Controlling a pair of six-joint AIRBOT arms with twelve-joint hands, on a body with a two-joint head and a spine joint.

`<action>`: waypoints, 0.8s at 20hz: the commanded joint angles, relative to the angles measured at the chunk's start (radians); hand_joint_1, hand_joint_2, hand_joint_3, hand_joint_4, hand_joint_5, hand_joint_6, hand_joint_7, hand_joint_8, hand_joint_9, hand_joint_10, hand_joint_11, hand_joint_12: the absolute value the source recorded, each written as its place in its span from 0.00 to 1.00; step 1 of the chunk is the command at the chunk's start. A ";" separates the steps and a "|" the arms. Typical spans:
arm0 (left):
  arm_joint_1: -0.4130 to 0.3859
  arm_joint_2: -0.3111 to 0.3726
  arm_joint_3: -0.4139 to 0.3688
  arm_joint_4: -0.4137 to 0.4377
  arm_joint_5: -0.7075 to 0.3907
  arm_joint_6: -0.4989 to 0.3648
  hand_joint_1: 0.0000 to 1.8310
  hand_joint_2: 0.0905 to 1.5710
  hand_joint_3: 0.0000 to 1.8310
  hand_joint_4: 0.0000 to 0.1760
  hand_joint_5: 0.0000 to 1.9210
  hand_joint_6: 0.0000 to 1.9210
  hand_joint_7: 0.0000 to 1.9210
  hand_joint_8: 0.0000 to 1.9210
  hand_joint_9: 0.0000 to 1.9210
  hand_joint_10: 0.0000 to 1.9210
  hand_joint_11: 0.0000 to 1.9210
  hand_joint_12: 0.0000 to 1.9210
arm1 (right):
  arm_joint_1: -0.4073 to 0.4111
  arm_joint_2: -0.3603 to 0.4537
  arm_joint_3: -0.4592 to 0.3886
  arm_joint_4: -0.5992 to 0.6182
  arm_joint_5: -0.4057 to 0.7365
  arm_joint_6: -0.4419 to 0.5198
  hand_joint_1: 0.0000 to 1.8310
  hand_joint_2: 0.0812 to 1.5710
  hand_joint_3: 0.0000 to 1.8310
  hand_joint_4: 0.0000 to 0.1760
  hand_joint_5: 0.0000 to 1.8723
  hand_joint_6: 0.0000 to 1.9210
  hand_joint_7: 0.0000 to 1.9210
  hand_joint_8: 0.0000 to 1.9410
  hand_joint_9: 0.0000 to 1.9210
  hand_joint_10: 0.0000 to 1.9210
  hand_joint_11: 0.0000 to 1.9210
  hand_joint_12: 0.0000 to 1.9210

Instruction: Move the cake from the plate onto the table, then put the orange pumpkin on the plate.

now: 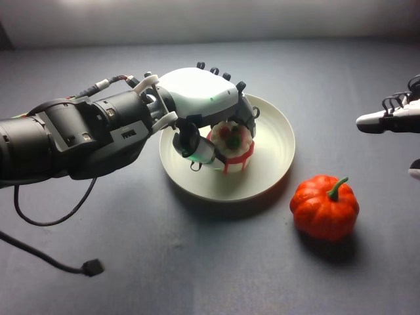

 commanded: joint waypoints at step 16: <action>0.316 0.549 -0.431 -0.324 -0.501 0.210 0.70 0.68 0.00 0.00 0.60 0.21 0.50 0.66 0.54 0.58 0.49 0.81 | 0.005 0.022 -0.020 0.019 0.116 0.022 0.46 0.87 0.00 0.00 0.25 0.00 0.24 0.00 0.27 0.00 0.10 0.50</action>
